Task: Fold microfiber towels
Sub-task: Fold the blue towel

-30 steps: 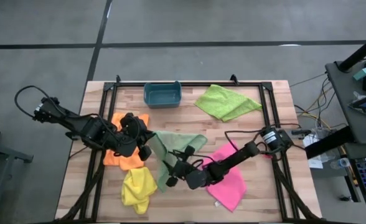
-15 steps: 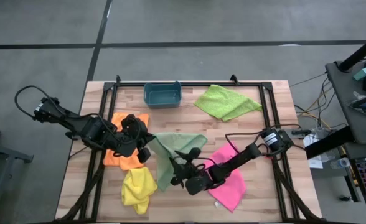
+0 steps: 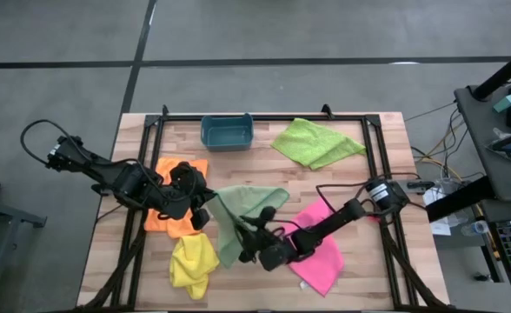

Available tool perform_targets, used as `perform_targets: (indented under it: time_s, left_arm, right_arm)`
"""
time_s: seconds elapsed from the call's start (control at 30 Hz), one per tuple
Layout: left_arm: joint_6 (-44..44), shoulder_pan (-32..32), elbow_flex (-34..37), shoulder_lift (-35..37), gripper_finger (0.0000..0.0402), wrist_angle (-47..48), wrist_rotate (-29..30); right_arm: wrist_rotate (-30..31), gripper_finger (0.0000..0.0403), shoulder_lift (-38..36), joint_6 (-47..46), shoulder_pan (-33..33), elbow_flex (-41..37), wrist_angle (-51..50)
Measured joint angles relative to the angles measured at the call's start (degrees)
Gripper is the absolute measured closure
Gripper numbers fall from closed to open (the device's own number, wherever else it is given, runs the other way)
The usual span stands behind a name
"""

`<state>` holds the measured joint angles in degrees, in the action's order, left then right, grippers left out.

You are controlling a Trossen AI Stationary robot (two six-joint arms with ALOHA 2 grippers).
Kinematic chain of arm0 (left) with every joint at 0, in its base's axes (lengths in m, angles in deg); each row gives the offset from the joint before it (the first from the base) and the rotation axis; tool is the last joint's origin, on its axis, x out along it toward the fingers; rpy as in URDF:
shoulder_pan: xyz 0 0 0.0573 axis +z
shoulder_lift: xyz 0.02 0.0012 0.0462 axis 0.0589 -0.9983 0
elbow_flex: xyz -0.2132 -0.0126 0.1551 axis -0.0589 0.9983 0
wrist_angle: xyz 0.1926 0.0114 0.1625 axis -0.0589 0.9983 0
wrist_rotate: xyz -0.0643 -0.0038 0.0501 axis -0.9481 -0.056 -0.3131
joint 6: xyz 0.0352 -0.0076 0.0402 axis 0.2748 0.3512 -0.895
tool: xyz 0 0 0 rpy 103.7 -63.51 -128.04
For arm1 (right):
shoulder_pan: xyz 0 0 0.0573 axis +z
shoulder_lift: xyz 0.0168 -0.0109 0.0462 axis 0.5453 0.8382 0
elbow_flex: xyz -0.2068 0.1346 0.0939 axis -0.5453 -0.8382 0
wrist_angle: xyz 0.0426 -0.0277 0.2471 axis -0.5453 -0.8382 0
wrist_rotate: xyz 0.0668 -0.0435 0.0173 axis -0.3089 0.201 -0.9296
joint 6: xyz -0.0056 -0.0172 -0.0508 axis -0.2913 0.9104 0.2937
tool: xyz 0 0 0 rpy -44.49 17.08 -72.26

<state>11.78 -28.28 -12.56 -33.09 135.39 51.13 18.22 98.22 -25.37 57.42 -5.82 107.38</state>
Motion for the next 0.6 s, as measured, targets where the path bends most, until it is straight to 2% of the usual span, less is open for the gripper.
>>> perform_targets:
  time_s: [0.07, 0.13, 0.3, 0.47, 0.6]
  left_arm:
    - [-0.12, 0.00, -0.05, 0.00, 0.0402, -0.84, -0.02]
    - [-0.12, -0.02, -0.07, 0.00, 0.0402, -0.83, -0.27]
    - [-1.09, -0.35, -0.07, 0.00, 0.0402, -0.71, -1.59]
    - [-1.58, -0.35, -0.07, 0.00, 0.0402, -0.48, -2.31]
    - [-2.72, -0.35, -0.07, -0.05, 0.0402, -0.50, -5.23]
  right_arm:
    - [-3.00, 0.0283, 0.45, -2.22, -1.54, -0.11, -1.70]
    - [-2.95, 0.0304, 0.48, -3.03, -2.18, -0.17, -4.07]
    - [-3.33, 0.0383, -2.28, 0.76, -1.23, -0.17, -7.80]
    - [-3.34, 0.0394, -7.01, 3.32, -0.21, -0.15, -14.79]
    - [-3.40, 0.0394, -12.24, 4.67, 0.38, -0.15, -22.64]
